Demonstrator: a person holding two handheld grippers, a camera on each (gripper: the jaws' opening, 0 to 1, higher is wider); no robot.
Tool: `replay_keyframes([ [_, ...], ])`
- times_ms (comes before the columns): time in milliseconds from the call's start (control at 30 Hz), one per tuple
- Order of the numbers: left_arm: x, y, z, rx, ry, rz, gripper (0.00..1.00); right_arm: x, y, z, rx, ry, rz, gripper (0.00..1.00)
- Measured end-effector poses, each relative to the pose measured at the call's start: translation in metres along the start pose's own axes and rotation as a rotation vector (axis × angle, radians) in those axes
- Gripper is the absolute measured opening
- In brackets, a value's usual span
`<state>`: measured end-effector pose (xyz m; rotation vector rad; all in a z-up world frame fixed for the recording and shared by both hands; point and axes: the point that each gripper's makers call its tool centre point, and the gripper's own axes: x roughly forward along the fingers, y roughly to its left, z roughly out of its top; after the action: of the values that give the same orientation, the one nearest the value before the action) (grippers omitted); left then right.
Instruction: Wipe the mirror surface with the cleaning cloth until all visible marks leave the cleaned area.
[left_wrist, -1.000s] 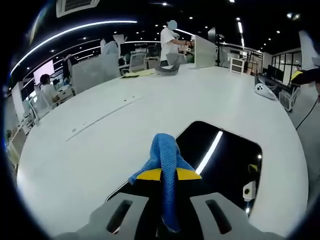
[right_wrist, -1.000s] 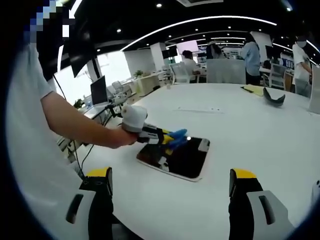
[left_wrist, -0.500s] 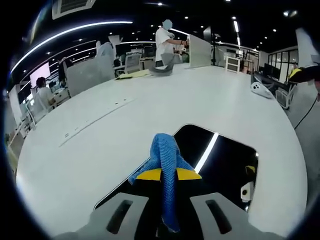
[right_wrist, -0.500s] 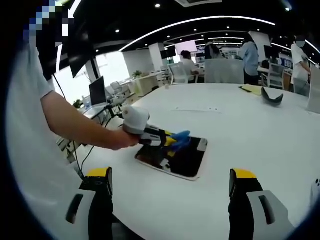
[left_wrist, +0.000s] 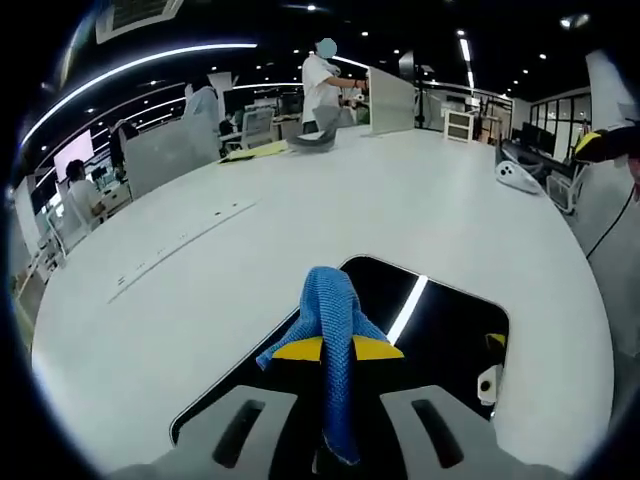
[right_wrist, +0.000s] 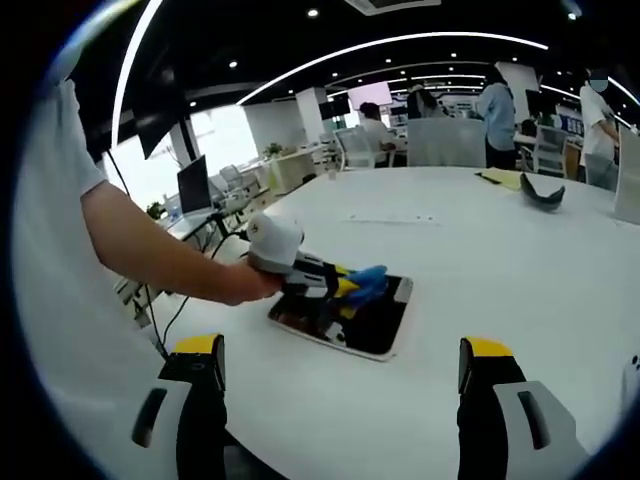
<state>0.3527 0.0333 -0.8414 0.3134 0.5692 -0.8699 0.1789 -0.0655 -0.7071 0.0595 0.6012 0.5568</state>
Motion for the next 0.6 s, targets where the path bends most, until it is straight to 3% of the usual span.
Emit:
replay_keyframes([
  [600, 0.012, -0.016, 0.009, 0.021, 0.006, -0.031, 0.06, -0.001, -0.003, -0.003, 0.014, -0.004, -0.003, 0.97],
])
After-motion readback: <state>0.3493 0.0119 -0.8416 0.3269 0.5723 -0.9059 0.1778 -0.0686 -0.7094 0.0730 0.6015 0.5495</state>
